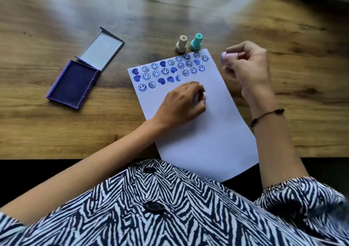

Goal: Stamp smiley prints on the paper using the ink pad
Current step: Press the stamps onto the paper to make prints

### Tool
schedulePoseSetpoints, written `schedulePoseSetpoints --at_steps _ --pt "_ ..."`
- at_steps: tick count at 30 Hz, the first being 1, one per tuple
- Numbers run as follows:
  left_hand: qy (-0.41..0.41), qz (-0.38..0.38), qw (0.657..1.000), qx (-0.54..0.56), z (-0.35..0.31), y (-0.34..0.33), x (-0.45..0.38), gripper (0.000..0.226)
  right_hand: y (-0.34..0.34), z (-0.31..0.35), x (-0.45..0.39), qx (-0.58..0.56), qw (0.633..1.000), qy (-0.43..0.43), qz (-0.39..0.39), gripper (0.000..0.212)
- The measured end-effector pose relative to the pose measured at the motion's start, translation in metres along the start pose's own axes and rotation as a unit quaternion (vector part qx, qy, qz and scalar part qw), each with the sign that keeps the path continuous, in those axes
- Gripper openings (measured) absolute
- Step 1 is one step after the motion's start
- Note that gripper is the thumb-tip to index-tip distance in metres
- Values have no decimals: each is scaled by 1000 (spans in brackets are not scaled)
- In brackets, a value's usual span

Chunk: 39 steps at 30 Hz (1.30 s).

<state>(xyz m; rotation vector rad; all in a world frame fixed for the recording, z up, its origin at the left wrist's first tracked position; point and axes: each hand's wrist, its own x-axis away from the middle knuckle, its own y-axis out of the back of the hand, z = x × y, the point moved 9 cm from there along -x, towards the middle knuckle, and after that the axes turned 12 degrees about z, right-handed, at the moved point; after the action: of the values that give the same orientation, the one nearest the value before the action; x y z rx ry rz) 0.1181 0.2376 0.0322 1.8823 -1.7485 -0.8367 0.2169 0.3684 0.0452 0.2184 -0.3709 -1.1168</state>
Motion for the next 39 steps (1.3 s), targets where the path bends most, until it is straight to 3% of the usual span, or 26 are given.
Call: schedulePoseSetpoints --at_steps 5,9,12,21,25,28,31,34,37,39 --pt "58 5 989 134 20 5 0 27 -15 -4 11 -53 997 -28 45 17" --pt "130 -39 921 365 44 13 1 18 -36 6 26 -119 985 -26 124 10" --pt "137 -75 897 413 49 25 2 20 -54 19 38 -129 978 -9 165 7" --pt "95 -87 901 414 40 51 25 18 -84 39 62 -78 979 24 186 6" --pt "82 -123 929 340 40 73 49 11 -108 47 74 -79 974 46 207 7" --pt "103 -127 951 262 52 89 68 19 -133 52 77 -65 970 46 229 8" --pt "158 -150 951 221 80 106 91 21 -165 62 80 75 962 92 245 5" --pt "191 -236 912 276 106 123 118 14 -199 80 93 293 901 230 222 13" --pt "190 -254 898 306 114 126 127 13 -225 75 104 389 847 265 245 19" --pt "188 -261 893 315 115 126 129 14 -231 71 106 424 830 271 241 19"
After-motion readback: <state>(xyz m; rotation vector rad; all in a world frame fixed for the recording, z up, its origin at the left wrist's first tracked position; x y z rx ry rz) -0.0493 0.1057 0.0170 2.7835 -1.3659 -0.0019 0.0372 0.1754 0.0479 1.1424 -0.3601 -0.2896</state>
